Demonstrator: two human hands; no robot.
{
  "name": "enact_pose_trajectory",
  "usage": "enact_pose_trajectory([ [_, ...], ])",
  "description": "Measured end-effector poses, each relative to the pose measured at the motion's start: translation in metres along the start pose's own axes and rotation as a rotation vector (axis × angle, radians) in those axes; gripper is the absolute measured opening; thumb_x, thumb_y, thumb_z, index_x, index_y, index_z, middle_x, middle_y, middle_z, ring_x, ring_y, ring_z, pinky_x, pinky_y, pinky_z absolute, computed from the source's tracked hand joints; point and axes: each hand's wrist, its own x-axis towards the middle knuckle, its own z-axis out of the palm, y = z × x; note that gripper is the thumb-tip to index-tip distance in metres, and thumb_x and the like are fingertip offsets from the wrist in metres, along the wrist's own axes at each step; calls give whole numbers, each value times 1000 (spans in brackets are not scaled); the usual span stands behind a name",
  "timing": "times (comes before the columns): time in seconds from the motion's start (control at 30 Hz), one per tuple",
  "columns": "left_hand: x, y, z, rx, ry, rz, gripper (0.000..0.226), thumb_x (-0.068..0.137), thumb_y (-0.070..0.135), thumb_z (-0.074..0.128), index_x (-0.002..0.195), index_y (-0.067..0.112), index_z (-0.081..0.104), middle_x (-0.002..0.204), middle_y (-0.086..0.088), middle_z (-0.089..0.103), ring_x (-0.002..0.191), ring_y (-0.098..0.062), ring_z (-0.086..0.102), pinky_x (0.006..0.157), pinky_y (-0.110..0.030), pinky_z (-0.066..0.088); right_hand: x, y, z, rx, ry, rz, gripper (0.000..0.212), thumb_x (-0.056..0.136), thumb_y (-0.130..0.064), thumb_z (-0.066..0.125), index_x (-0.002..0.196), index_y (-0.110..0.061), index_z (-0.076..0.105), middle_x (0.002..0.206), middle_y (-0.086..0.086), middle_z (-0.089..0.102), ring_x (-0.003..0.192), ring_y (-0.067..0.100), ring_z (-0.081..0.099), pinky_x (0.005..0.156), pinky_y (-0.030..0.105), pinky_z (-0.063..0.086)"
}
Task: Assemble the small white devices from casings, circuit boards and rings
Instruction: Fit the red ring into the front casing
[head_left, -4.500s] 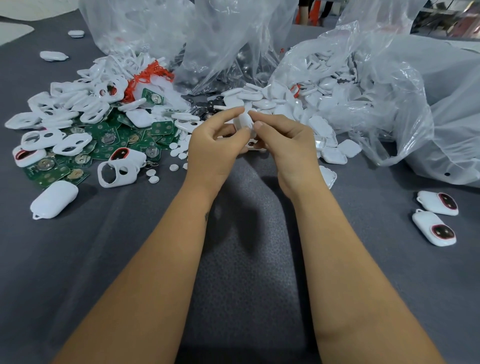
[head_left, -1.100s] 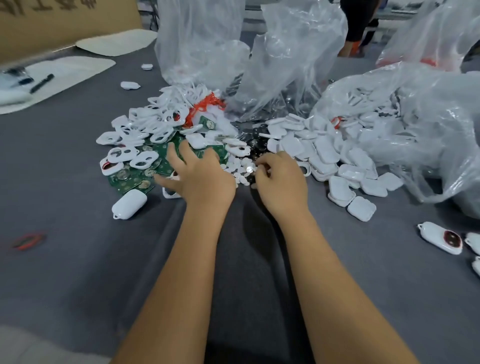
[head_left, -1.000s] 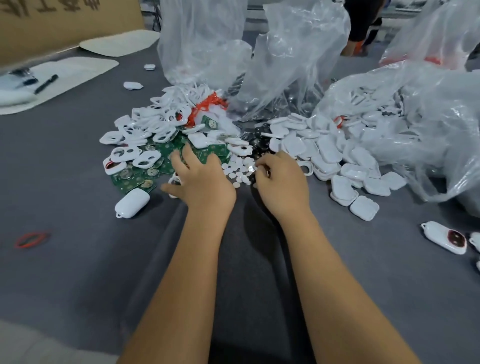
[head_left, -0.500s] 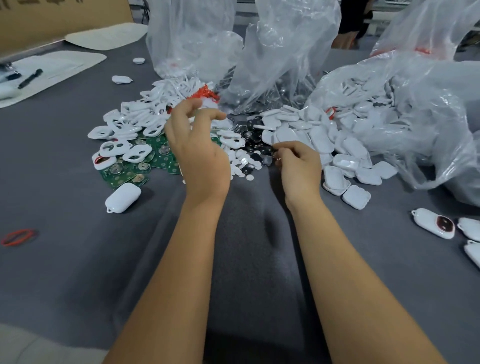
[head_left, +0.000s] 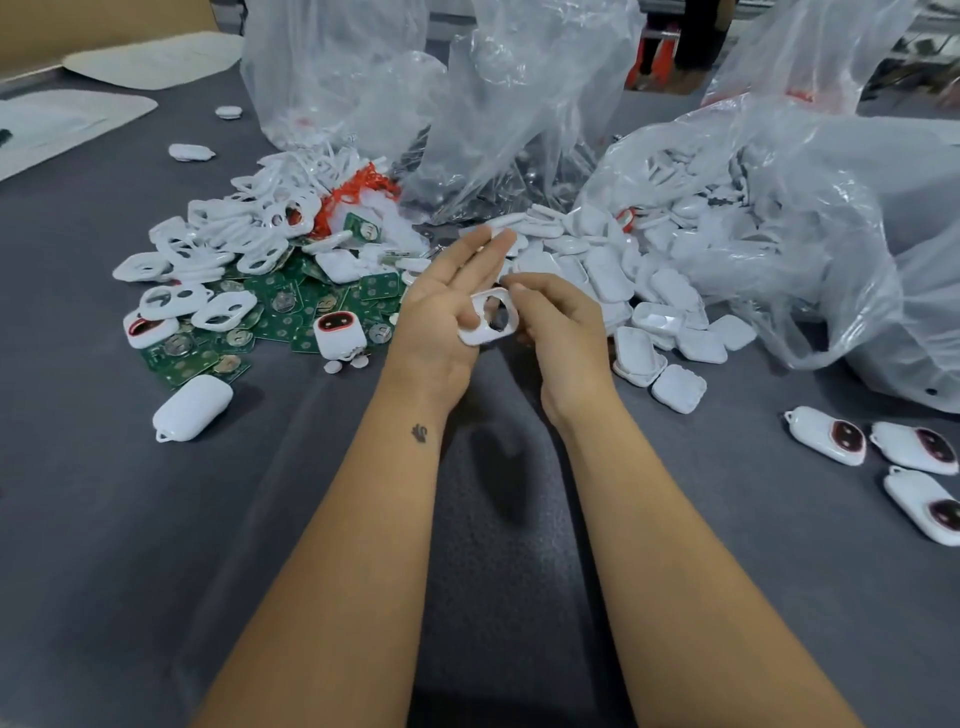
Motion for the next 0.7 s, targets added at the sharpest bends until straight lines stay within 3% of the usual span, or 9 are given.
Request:
enact_pose_trajectory([
  [0.1, 0, -5, 3, 80, 16, -11, 65, 72, -25, 21, 108, 11, 61, 107, -3, 72, 103, -13, 66, 106, -42, 44, -3, 1, 0, -135, -38, -45, 17, 83, 0, 62, 84, -14, 71, 74, 6, 69, 71, 12, 60, 69, 26, 50],
  [0.13, 1, -6, 3, 86, 50, -10, 57, 78, -23, 27, 109, 11, 61, 106, -6, 71, 104, -17, 65, 105, -43, 45, -4, 2, 1, -147, -20, -52, 17, 83, 1, 62, 84, -14, 71, 73, 5, 68, 69, 12, 60, 68, 26, 50],
  [0.2, 2, -7, 2, 82, 96, -3, 42, 87, -15, 38, 115, 8, 59, 106, -12, 70, 94, -21, 68, 84, -36, 57, -4, 1, 0, -76, 35, -28, 13, 85, 1, 63, 87, -11, 69, 69, 2, 67, 64, 11, 59, 61, 23, 49],
  [0.27, 1, -10, 0, 160, 88, 7, 27, 92, -1, 51, 117, 7, 58, 103, -12, 71, 84, -21, 68, 63, -30, 54, -4, -1, -1, 65, 56, 22, 9, 87, 1, 62, 91, -6, 67, 69, 2, 66, 64, 15, 60, 58, 26, 52],
  [0.3, 1, -12, 0, 252, 62, 13, 22, 92, 7, 56, 114, 8, 61, 100, -10, 71, 84, -21, 66, 62, -28, 52, -4, -1, 0, 117, 63, 34, 8, 88, 1, 62, 91, -6, 66, 69, 2, 66, 66, 16, 61, 61, 29, 54],
  [0.37, -1, -17, 1, 432, -13, 42, 12, 93, 14, 59, 104, 14, 66, 94, -7, 71, 89, -21, 65, 71, -30, 52, -5, -1, 0, 173, 98, 36, 8, 88, -1, 63, 86, -8, 64, 70, 3, 66, 68, 16, 62, 64, 31, 54],
  [0.43, -2, -20, 2, 509, -23, 84, 19, 98, 11, 52, 97, 18, 69, 91, -4, 72, 89, -19, 65, 79, -32, 53, -6, -2, 0, 184, 136, 25, 11, 88, -3, 64, 80, -11, 62, 70, 2, 67, 67, 15, 62, 63, 30, 53],
  [0.57, -3, -15, 5, 369, 97, 112, 27, 100, 8, 45, 96, 18, 69, 96, 1, 73, 92, -15, 68, 88, -38, 54, -8, 0, 3, -56, 92, -62, 15, 88, -10, 65, 75, -16, 66, 73, 0, 68, 74, 15, 62, 73, 35, 51],
  [0.7, 0, 0, -2, 150, 369, 223, 23, 101, 10, 42, 99, 16, 65, 85, -1, 74, 79, -14, 72, 68, -29, 58, -12, 4, 11, -345, 20, -147, 14, 91, -14, 59, 82, -18, 68, 76, -8, 65, 74, 6, 56, 70, 19, 42],
])
